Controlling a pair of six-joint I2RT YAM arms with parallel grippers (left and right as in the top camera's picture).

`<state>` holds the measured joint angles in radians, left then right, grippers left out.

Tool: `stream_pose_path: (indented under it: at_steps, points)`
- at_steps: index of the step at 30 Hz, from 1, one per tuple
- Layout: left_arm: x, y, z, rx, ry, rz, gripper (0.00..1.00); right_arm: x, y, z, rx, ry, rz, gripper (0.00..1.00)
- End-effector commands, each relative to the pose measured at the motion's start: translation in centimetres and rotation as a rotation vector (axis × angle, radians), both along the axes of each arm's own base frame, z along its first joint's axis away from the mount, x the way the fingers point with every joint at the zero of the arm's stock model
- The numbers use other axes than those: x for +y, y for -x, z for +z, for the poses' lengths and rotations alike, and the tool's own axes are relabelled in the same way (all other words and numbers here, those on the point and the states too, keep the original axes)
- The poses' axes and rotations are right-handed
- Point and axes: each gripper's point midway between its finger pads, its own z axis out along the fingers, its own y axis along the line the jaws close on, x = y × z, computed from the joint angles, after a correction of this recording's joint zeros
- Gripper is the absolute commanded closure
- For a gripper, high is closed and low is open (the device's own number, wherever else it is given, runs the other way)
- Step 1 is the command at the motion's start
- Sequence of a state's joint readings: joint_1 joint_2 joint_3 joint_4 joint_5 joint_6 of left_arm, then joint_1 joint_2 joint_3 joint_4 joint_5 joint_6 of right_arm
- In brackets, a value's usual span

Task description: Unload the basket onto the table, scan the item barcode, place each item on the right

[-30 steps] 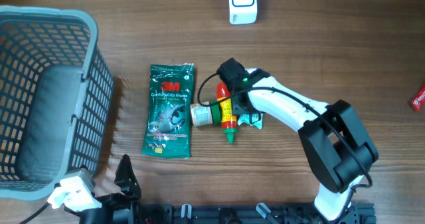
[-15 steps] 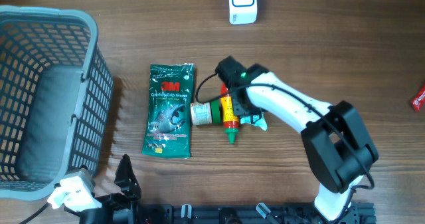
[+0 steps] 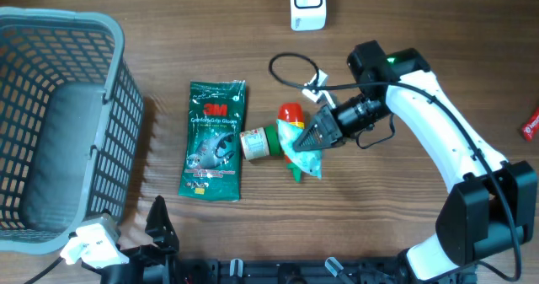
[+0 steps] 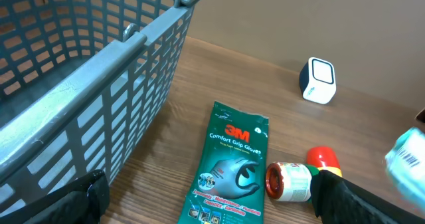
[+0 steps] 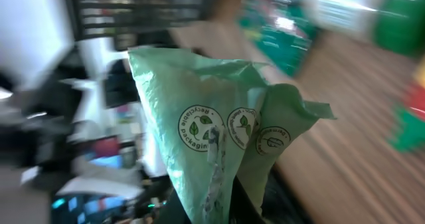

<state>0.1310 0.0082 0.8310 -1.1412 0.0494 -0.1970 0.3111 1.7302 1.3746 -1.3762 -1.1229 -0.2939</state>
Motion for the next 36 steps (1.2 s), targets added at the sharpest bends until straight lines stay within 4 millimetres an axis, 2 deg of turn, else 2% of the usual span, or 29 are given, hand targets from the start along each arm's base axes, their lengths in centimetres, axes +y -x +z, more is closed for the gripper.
stream_pose_path:
  at_steps: [1,4,6,13,21,25,27,28,29,31,33,36]
  points:
    - [0.0,0.0,0.1,-0.008,0.004,0.0,0.0,1.7,-0.1,6.0,-0.045,-0.37,-0.007,0.96]
    - [0.0,0.0,0.1,-0.008,0.004,0.0,0.0,2.0,-0.3,7.9,-0.031,-0.481,-0.028,0.96]
    - [0.0,0.0,0.1,-0.008,0.004,0.0,0.0,2.2,-0.2,8.5,-0.136,-0.554,-0.002,0.95]
    - [0.0,0.0,0.1,-0.008,0.004,0.0,0.0,3.2,1.2,7.8,-0.508,-0.651,0.147,0.95]
    - [0.0,0.0,0.1,-0.008,0.004,0.0,0.0,4.6,3.1,7.7,-0.57,-0.695,0.232,0.95]
    - [0.0,0.0,0.1,-0.008,0.004,0.0,0.0,4.4,3.2,6.4,-0.586,-0.626,0.276,0.95]
    - [0.0,0.0,0.1,-0.008,0.004,0.0,0.0,4.0,3.2,3.8,-0.637,-0.501,0.36,0.95]
    - [0.0,0.0,0.1,-0.008,0.004,0.0,0.0,3.1,2.7,0.9,-0.701,-0.353,0.45,0.95]
    - [0.0,0.0,0.1,-0.008,0.004,0.0,0.0,2.3,1.9,-1.2,-0.728,-0.225,0.498,0.96]
    - [0.0,0.0,0.1,-0.008,0.004,0.0,0.0,1.2,-1.0,-4.0,-0.728,0.031,0.456,0.95]
    - [0.0,0.0,0.1,-0.008,0.004,0.0,0.0,0.8,-6.1,-5.6,-0.741,0.271,0.253,0.95]
    - [0.0,0.0,0.1,-0.008,0.004,0.0,0.0,-0.5,-12.0,-5.9,-0.85,0.485,0.039,0.95]
